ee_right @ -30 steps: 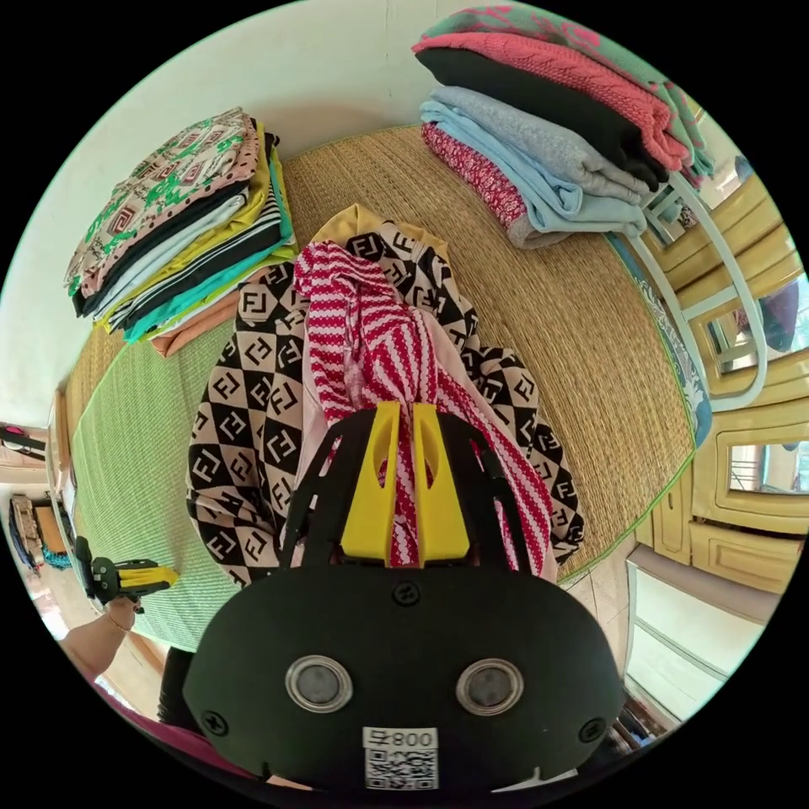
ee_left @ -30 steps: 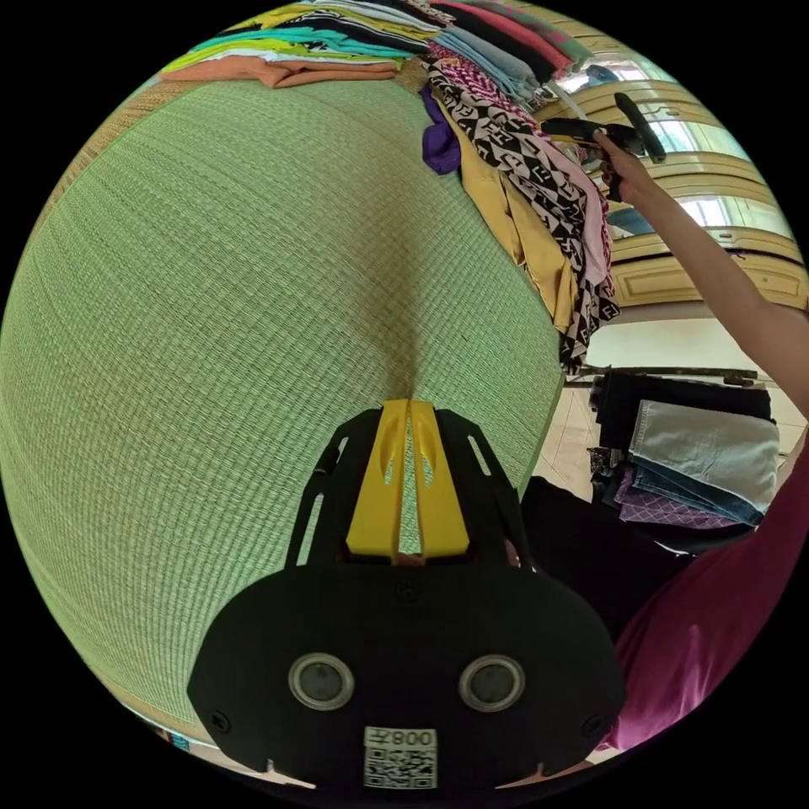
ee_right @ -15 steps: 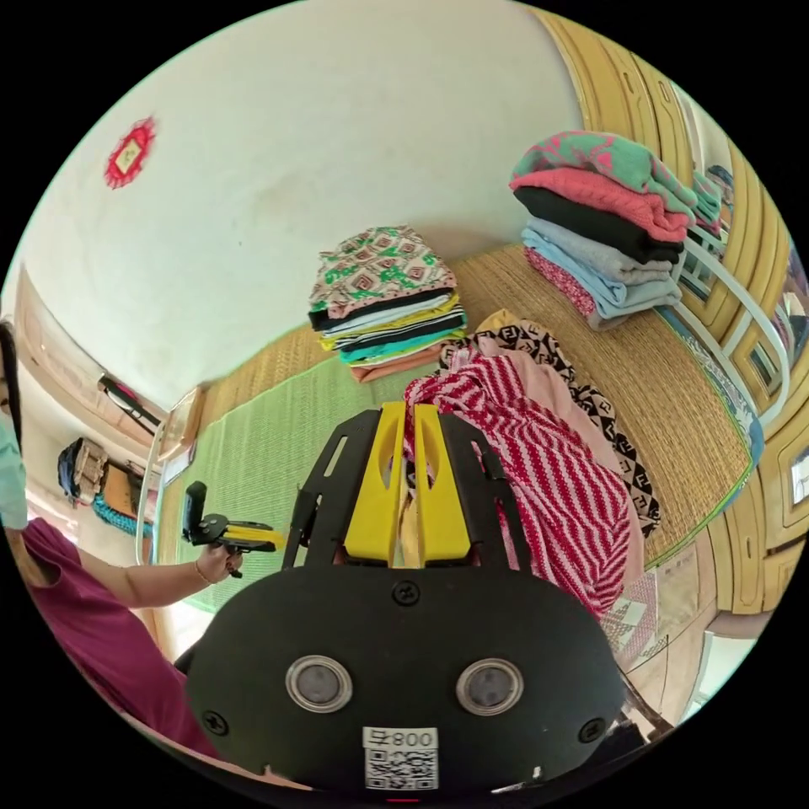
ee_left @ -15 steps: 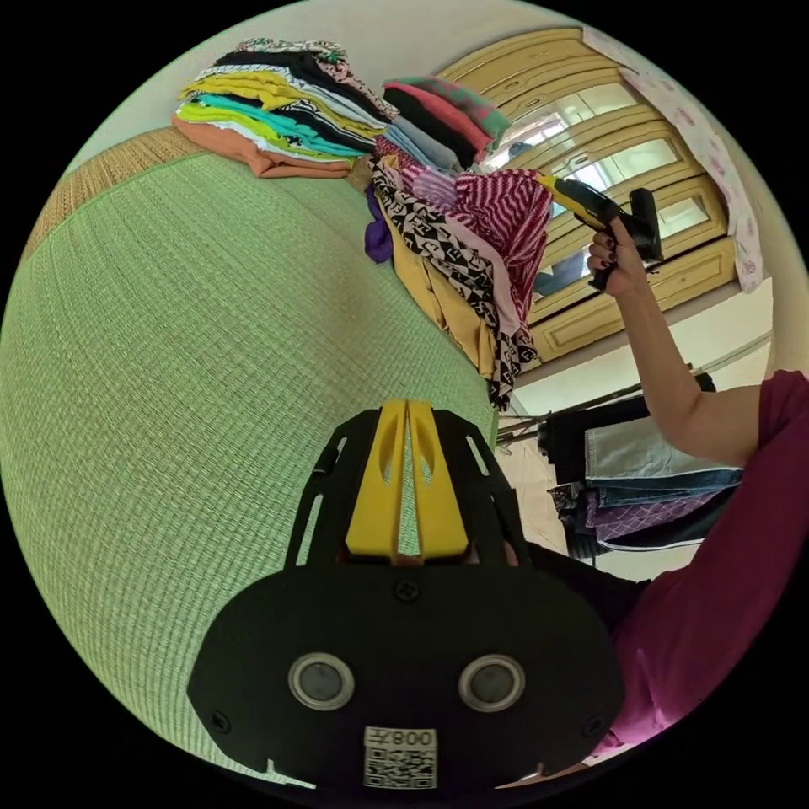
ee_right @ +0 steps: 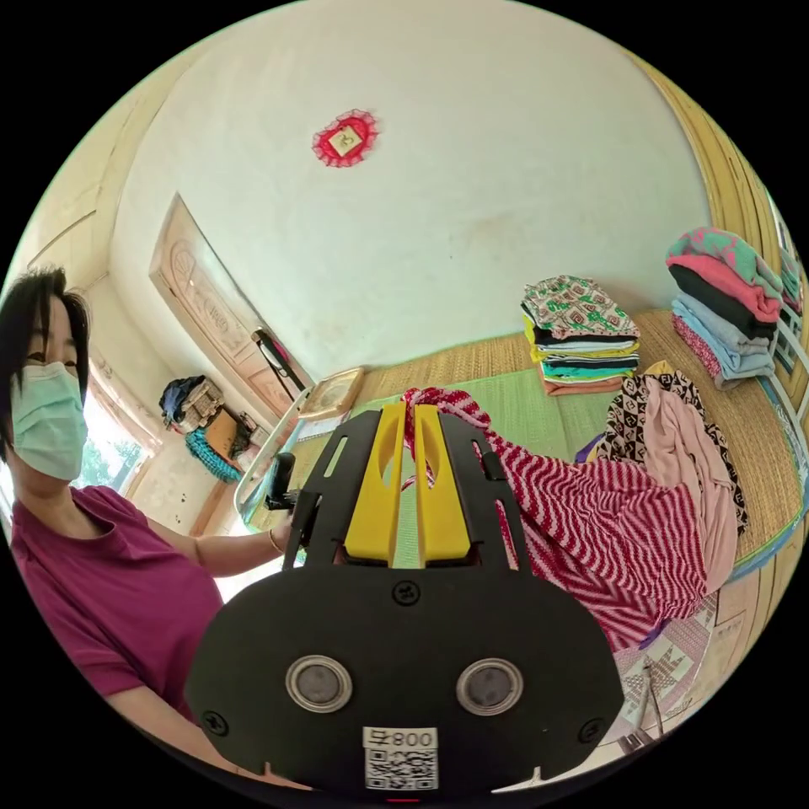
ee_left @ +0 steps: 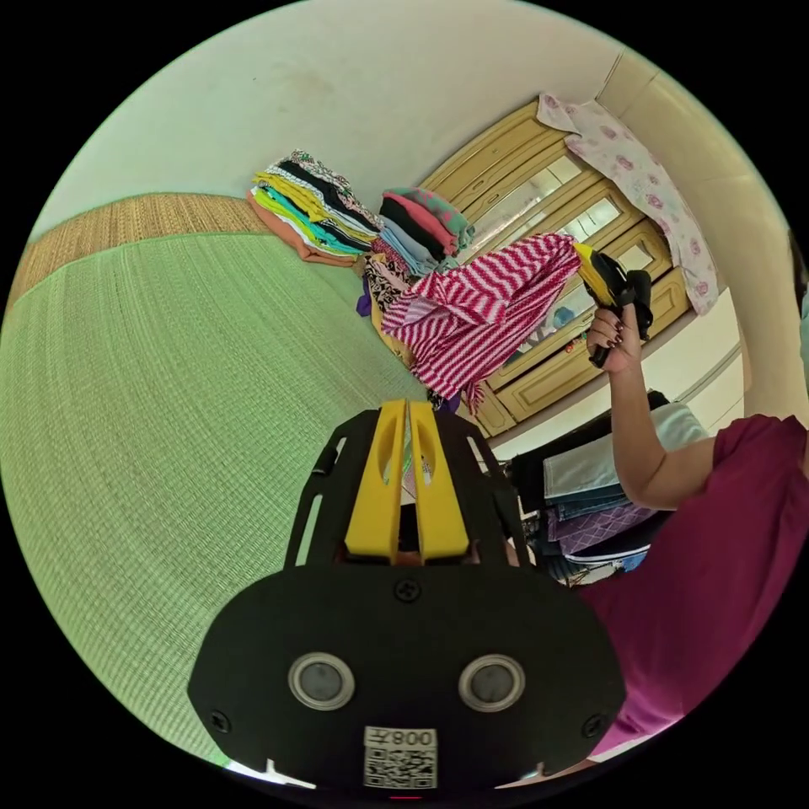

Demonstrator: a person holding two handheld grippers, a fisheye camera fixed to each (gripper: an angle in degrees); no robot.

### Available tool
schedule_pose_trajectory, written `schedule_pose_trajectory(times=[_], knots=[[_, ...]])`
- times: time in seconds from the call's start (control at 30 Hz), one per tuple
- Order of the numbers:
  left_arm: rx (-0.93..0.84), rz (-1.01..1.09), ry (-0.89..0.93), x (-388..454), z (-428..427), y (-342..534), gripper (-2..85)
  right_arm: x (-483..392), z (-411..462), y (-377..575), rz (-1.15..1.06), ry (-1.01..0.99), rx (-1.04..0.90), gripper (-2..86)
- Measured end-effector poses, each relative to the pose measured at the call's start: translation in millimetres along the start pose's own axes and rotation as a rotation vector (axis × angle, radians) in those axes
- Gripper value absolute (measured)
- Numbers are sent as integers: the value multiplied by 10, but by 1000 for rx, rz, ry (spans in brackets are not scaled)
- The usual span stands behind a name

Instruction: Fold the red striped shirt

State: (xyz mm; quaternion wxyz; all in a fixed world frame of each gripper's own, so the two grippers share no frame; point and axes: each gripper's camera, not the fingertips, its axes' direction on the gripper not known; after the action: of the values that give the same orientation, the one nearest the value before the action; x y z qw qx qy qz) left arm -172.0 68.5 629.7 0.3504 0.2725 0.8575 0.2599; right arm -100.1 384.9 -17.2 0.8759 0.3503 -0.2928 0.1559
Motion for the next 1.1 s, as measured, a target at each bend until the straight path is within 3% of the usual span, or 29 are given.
schedule_pose_trajectory(times=[0.33, 0.43, 0.83, 1.1], knots=[[112, -1, 3, 1149, -791, 794, 79, -878, -759, 916, -59, -255, 97, 10], [109, 13, 29, 1454, -877, 969, 86, -1101, -839, 1144, -89, -214, 84, 9], [-73, 59, 104, 2692, -58, 1346, 103, -1473, -565, 1809, -113, -248, 33, 8], [-30, 111, -102, 3474, 221, 1156, 103, -1753, -373, 1993, -181, -290, 39, 8]])
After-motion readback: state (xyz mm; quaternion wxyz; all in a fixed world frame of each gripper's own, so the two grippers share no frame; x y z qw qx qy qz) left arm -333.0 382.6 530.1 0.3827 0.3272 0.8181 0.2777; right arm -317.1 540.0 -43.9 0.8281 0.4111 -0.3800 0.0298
